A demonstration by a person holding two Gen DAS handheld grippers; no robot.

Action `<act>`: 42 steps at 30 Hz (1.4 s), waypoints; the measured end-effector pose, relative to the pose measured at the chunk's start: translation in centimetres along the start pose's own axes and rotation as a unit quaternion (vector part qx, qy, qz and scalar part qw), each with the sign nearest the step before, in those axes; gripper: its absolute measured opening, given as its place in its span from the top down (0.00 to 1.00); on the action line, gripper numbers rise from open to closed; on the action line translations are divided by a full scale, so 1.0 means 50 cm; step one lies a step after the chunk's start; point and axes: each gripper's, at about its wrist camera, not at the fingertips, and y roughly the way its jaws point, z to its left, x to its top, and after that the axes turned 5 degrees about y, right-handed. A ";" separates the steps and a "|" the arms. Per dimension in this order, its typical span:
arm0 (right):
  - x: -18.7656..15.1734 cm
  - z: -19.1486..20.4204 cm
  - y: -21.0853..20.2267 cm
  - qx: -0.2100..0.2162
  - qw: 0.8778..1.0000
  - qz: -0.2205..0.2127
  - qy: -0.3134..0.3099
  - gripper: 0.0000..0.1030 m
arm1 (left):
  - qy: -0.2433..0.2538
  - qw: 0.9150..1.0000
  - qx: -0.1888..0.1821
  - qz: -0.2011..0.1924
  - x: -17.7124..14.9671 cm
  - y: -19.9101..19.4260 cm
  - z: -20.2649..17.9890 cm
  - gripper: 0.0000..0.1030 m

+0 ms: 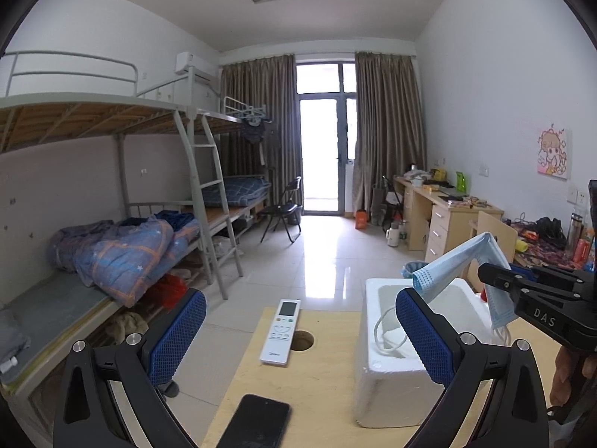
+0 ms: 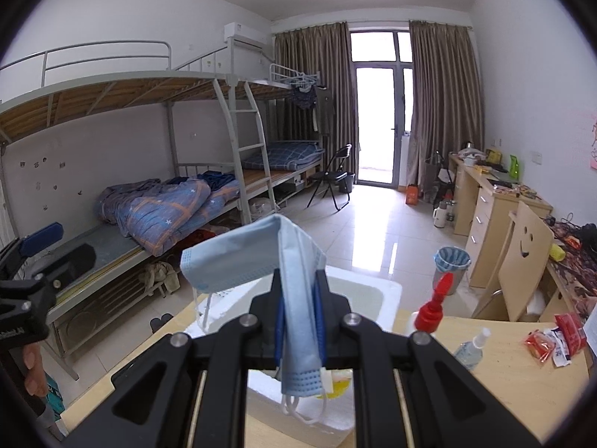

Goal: Organize soft objects

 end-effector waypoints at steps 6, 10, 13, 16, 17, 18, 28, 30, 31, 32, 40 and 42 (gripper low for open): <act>-0.001 -0.008 0.004 -0.003 1.000 0.008 0.008 0.83 | -0.004 1.000 0.004 0.003 -0.001 0.007 0.012 0.01; 0.001 -0.001 0.019 -0.005 1.000 0.015 0.007 0.83 | -0.004 1.000 0.011 0.003 -0.004 0.010 0.015 0.01; 0.005 0.006 0.036 -0.009 1.000 0.025 0.009 0.82 | -0.006 1.000 0.009 0.006 -0.006 0.011 0.017 0.01; 0.005 0.009 0.045 -0.009 0.999 0.032 0.010 0.59 | -0.005 1.000 0.011 0.004 -0.006 0.012 0.017 0.01; 0.004 0.009 0.047 -0.011 0.999 0.032 0.009 0.53 | -0.005 1.000 0.011 0.004 -0.005 0.012 0.016 0.01; 0.003 0.009 0.048 -0.010 0.999 0.033 0.010 0.50 | -0.005 1.000 0.010 0.003 -0.006 0.013 0.015 0.01; -0.003 0.015 0.037 -0.012 0.999 0.033 0.005 0.12 | -0.008 1.000 0.008 0.006 -0.005 0.021 0.000 0.01; -0.003 0.012 0.028 -0.013 0.999 0.030 0.007 0.12 | -0.008 1.000 0.005 0.005 -0.004 0.019 -0.005 0.01; -0.003 0.009 0.021 -0.014 0.999 0.028 0.009 0.11 | -0.006 1.000 0.002 0.006 -0.005 0.018 -0.010 0.01; -0.004 0.004 0.012 -0.014 0.999 0.026 0.013 0.11 | -0.004 1.000 -0.002 0.004 -0.005 0.015 -0.015 0.01; -0.014 -0.045 -0.067 -0.044 0.999 0.001 0.027 0.06 | 0.001 0.999 -0.048 -0.003 -0.002 -0.009 -0.076 0.01; -0.018 -0.057 -0.085 -0.057 0.998 -0.003 0.031 0.02 | 0.003 0.998 -0.055 -0.006 0.000 -0.017 -0.093 0.01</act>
